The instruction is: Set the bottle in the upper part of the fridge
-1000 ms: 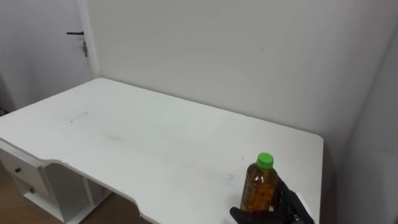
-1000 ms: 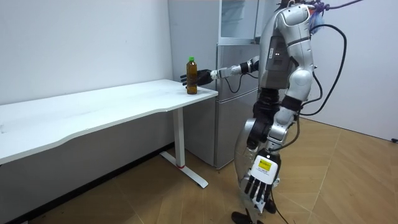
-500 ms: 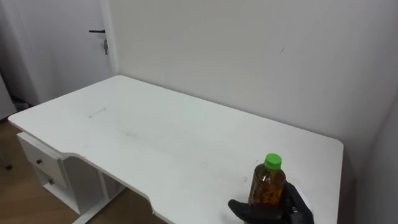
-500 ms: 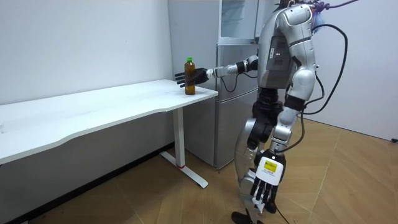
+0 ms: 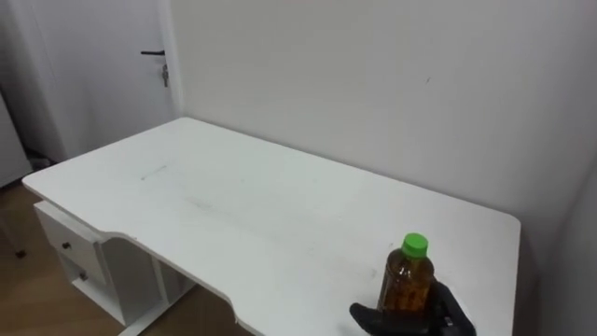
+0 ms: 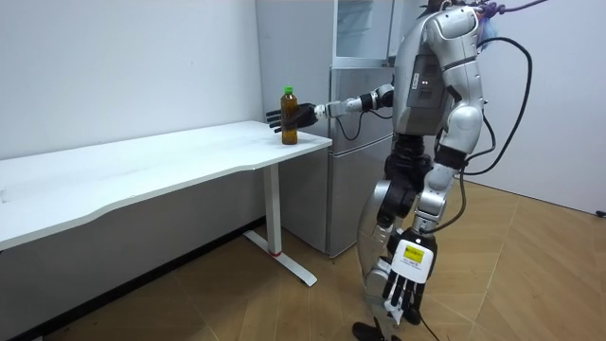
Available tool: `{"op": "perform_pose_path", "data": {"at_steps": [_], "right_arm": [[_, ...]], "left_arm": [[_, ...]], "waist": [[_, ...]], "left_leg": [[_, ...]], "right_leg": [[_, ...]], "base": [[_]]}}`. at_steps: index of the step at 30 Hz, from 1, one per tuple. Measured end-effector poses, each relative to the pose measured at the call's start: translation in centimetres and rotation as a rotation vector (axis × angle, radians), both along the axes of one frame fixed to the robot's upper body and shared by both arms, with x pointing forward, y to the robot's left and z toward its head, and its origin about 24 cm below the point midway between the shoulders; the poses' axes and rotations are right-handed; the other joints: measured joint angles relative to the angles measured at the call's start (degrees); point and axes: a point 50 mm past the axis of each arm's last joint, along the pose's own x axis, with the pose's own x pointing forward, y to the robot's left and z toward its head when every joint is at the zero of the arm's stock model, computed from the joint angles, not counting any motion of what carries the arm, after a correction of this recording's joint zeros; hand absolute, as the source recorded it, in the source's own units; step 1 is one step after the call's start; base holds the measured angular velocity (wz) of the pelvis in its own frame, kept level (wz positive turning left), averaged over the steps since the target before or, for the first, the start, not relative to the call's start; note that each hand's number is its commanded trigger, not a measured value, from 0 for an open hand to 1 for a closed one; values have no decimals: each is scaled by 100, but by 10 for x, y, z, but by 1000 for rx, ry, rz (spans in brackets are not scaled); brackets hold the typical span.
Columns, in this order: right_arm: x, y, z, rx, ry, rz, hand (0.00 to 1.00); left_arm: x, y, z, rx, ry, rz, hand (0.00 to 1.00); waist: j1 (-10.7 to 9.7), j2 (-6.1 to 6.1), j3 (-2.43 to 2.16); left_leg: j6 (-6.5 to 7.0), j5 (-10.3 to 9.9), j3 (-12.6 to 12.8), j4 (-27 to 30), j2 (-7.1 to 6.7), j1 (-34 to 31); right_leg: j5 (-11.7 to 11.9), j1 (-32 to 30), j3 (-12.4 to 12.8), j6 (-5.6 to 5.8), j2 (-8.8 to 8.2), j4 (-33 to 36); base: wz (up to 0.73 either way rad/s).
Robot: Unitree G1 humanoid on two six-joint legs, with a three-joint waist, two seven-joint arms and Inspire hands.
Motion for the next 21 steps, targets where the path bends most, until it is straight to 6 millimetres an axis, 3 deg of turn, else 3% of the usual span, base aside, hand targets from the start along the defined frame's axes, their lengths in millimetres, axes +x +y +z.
{"op": "perform_pose_path", "data": {"at_steps": [9, 21], "right_arm": [[-1, -9, -7, 35, 35, -15, 100], [-1, -9, -10, 47, 41, 19, 100]], "left_arm": [[0, 1, 1, 7, -12, 1, 0], [-1, 1, 1, 1, -8, 2, 0]], "waist": [[-5, 28, -3], [-18, 4, 32]], "left_leg": [[4, 4, -10, -1, -8, 0], [5, 3, 5, -13, -7, -1]], "right_leg": [[-2, 3, 9, 4, -4, -2], [-5, -8, 14, 8, -11, -6]], "base": [[0], [0]]}}
